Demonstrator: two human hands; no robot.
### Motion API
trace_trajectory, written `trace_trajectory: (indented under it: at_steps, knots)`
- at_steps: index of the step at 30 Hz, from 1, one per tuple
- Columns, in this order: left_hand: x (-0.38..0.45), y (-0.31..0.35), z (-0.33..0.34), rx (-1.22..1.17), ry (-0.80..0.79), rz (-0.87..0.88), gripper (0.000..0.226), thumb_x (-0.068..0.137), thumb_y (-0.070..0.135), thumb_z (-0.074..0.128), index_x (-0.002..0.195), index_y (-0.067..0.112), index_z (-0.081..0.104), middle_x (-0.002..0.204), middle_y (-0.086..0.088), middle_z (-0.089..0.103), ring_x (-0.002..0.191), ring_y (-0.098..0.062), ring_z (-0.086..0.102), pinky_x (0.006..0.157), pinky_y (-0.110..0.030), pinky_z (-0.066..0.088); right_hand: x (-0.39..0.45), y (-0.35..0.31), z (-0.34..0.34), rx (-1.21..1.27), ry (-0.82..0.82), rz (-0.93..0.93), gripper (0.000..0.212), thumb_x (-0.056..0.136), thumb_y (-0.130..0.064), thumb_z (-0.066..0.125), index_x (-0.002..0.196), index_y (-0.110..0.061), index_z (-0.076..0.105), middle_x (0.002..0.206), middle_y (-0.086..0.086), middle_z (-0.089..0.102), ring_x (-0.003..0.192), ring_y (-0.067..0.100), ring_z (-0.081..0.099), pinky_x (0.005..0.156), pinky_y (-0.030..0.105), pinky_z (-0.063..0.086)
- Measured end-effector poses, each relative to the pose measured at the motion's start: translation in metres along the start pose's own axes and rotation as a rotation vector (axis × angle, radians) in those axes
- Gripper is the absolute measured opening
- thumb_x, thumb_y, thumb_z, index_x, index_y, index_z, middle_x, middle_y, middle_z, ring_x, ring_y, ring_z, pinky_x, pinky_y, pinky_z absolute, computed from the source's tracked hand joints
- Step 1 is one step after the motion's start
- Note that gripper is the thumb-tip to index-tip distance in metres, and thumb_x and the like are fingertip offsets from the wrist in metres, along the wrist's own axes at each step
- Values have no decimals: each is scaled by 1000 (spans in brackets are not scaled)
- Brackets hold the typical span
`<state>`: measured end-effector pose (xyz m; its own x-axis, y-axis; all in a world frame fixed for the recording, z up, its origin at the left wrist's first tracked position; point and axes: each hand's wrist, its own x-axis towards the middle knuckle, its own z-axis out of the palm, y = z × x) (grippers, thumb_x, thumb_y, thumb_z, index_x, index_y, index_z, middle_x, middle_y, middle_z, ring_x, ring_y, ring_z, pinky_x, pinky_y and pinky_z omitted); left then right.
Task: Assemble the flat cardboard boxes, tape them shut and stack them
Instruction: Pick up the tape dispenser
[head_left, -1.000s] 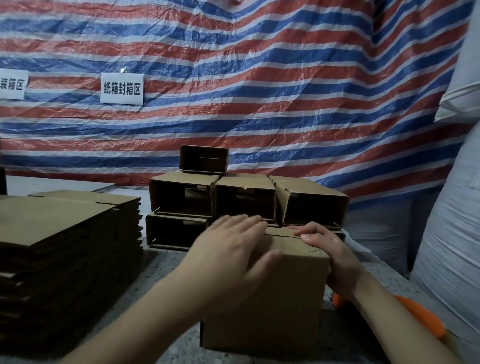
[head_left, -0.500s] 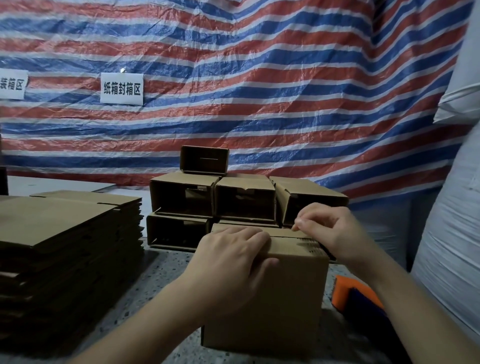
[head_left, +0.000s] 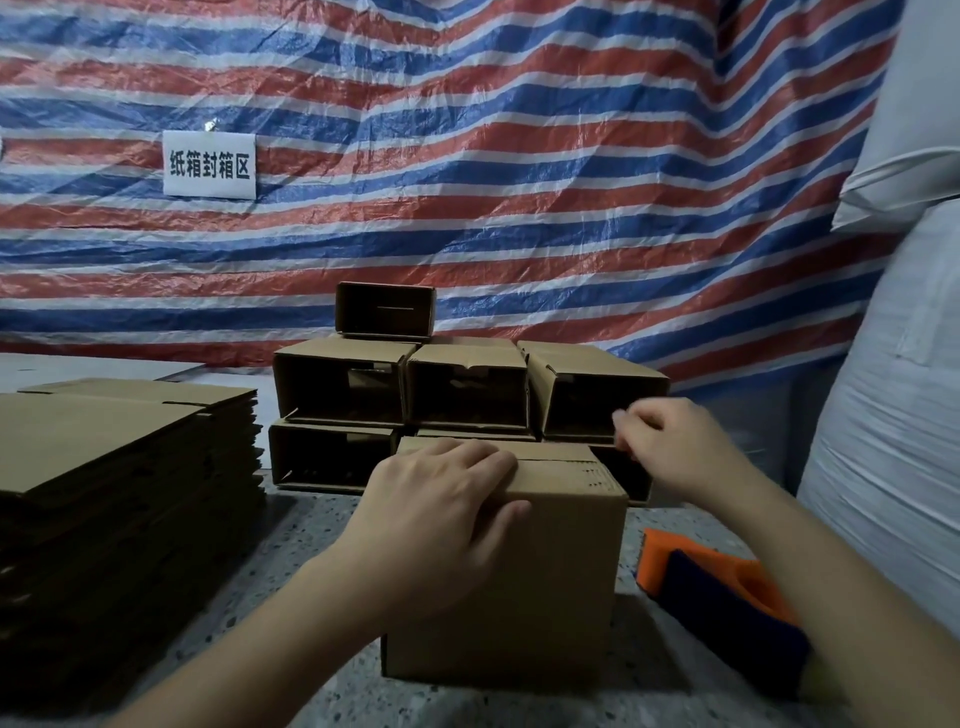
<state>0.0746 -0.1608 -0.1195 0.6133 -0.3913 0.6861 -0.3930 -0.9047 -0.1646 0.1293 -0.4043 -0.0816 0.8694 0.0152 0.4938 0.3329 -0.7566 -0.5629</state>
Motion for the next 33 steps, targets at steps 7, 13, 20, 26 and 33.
trace_trajectory:
  at_steps: [7,13,20,26,33]
  knots:
    - [0,-1,-1,-34,-47,-5,55,94,63,25,127,35,59,121,16,65,105,-10,63,76,-29,51,-21,69,-6,-737,-408,321,63,88,-80,39,84,-21,61,79,-7,61,72,6,58,57,25,41]
    - [0,-1,1,-47,-84,-6,64,92,67,15,136,37,50,133,17,58,118,-9,56,86,-27,46,-43,89,0,-871,-410,384,67,82,-87,40,74,-23,60,72,-6,62,63,9,56,53,24,37]
    - [0,-1,1,-68,-93,-2,66,91,66,14,137,36,50,133,15,58,117,-10,56,89,-30,46,-55,109,15,-699,-392,495,49,87,-74,52,86,-25,59,82,-4,67,75,11,65,64,25,50]
    - [0,-2,2,-79,-92,-4,62,93,66,17,135,35,51,131,15,59,116,-10,56,91,-31,47,-54,110,11,-650,-242,404,43,94,-63,49,84,-23,62,76,-2,66,69,13,65,57,27,46]
    - [0,-1,2,-88,-71,-6,57,94,63,23,129,34,57,125,13,64,111,-12,60,89,-34,49,-14,33,-62,304,110,370,51,93,-56,60,85,-7,71,67,10,75,57,26,72,60,32,49]
